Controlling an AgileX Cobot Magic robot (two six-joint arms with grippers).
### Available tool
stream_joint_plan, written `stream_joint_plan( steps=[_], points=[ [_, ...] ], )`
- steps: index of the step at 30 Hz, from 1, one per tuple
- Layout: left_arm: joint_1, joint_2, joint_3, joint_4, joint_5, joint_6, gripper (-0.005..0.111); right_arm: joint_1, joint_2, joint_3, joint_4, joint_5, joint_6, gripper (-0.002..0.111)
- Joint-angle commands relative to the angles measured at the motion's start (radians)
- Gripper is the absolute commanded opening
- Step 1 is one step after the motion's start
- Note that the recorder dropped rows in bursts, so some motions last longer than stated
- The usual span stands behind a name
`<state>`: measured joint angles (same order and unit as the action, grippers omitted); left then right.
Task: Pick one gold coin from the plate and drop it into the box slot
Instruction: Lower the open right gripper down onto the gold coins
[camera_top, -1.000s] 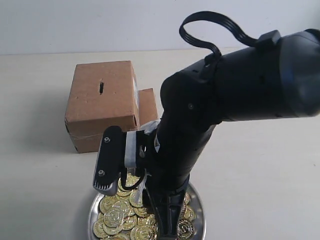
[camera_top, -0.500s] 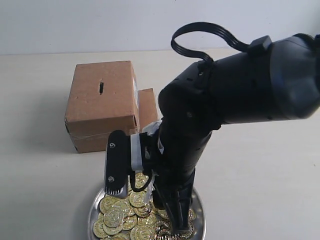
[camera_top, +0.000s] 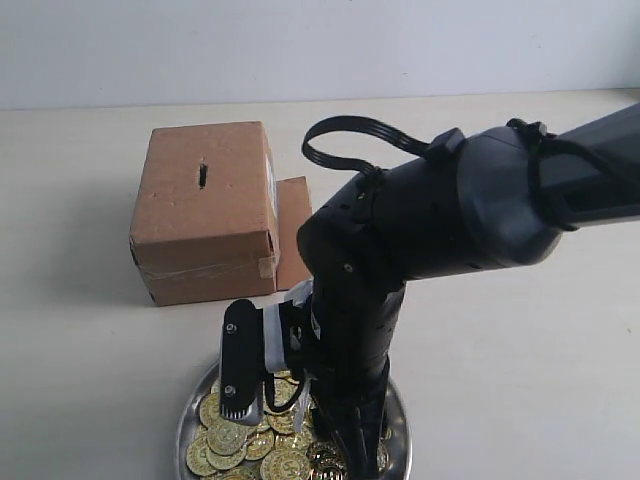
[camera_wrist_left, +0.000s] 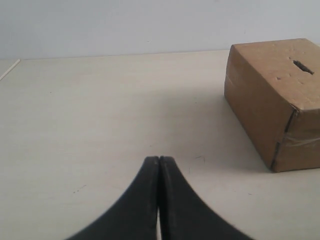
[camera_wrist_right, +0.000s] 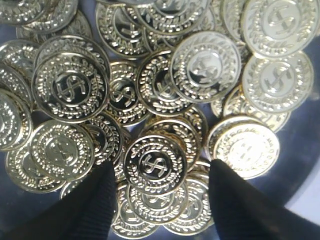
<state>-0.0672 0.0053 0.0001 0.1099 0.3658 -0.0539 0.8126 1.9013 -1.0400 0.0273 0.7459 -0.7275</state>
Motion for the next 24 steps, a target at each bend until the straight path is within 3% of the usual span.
stream_joint_plan(
  steps=[1, 7, 24],
  points=[
    [-0.005, -0.005, 0.000, 0.002, -0.006, 0.003, 0.000, 0.002, 0.009, -0.006, -0.010, -0.018, -0.010, 0.054],
    [-0.005, -0.005, 0.000, 0.002, -0.006, 0.003, 0.000, 0.002, 0.014, -0.006, -0.027, -0.034, -0.010, 0.049],
    [-0.005, -0.005, 0.000, 0.002, -0.006, 0.003, 0.000, 0.002, 0.020, -0.006, -0.027, -0.014, -0.010, 0.048]
  ],
)
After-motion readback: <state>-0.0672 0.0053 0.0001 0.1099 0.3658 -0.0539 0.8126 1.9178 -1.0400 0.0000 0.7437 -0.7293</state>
